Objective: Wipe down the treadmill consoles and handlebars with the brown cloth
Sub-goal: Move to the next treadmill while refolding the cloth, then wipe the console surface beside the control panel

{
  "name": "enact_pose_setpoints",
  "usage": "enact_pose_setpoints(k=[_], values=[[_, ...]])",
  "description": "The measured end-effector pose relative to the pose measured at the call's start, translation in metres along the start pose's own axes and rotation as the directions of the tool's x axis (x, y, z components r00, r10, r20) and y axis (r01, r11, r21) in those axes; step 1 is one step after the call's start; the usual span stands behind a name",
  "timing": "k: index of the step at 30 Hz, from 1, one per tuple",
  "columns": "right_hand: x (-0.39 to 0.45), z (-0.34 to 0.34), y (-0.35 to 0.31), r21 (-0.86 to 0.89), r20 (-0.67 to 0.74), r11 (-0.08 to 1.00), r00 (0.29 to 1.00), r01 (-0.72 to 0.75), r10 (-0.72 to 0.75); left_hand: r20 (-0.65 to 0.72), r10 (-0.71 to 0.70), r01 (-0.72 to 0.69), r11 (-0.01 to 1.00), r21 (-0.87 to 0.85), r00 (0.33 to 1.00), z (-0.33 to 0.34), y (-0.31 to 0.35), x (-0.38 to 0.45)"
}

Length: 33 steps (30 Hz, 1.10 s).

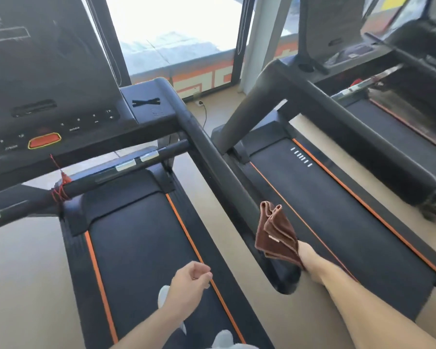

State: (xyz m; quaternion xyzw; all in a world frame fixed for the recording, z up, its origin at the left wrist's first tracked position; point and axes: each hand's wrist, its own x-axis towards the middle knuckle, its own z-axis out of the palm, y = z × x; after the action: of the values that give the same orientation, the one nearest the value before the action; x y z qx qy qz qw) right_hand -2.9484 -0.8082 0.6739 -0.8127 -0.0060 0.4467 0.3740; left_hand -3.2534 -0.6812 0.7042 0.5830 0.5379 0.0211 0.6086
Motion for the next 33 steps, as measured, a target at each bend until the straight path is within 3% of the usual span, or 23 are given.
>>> enact_pose_setpoints(k=[3, 7, 9, 11, 13, 15, 19, 21, 28, 33], values=[[-0.04, -0.006, 0.026, 0.007, -0.039, 0.998, 0.998, 0.056, -0.055, 0.043, 0.021, -0.022, 1.0, 0.02, 0.999, 0.027, 0.0, -0.012], [-0.085, 0.002, 0.048, -0.042, -0.055, 0.962, 0.961, 0.27, -0.272, 0.072, 0.049, -0.051, 0.998, 0.032, 0.996, 0.048, 0.007, -0.021], [-0.108, 0.007, 0.045, -0.095, -0.059, 0.902, 0.902, 0.422, -0.428, 0.062, 0.07, -0.072, 0.997, 0.029, 0.996, 0.051, 0.008, -0.022], [-0.12, 0.013, 0.045, -0.211, -0.023, 0.782, 0.796, 0.587, -0.604, 0.034, 0.083, -0.084, 0.996, 0.017, 0.996, 0.051, 0.009, -0.021], [-0.119, 0.022, 0.049, -0.451, -0.069, 0.705, 0.766, 0.548, -0.64, -0.001, 0.074, -0.073, 0.997, 0.015, 0.997, 0.047, 0.009, -0.019], [-0.112, 0.035, 0.046, -0.696, -0.075, 0.557, 0.726, 0.452, -0.684, -0.026, 0.051, -0.052, 0.998, -0.022, 0.998, 0.042, 0.007, -0.014], [-0.095, 0.053, 0.011, -0.894, 0.091, 0.224, 0.646, 0.389, -0.758, -0.051, 0.03, -0.034, 0.996, -0.079, 0.998, 0.025, 0.008, 0.004], [-0.077, 0.063, -0.013, -0.92, 0.155, 0.126, 0.64, 0.371, -0.752, -0.065, 0.032, -0.039, 0.994, -0.106, 0.997, 0.016, 0.015, 0.016], [-0.02, 0.137, -0.126, -0.911, 0.23, 0.036, 0.579, 0.41, -0.782, -0.045, 0.189, -0.193, 0.978, -0.084, 0.981, -0.044, 0.07, 0.075], [0.021, 0.19, -0.219, -0.883, 0.283, 0.031, 0.584, 0.468, -0.761, -0.033, 0.319, -0.321, 0.945, -0.056, 0.947, -0.115, 0.123, 0.122]])
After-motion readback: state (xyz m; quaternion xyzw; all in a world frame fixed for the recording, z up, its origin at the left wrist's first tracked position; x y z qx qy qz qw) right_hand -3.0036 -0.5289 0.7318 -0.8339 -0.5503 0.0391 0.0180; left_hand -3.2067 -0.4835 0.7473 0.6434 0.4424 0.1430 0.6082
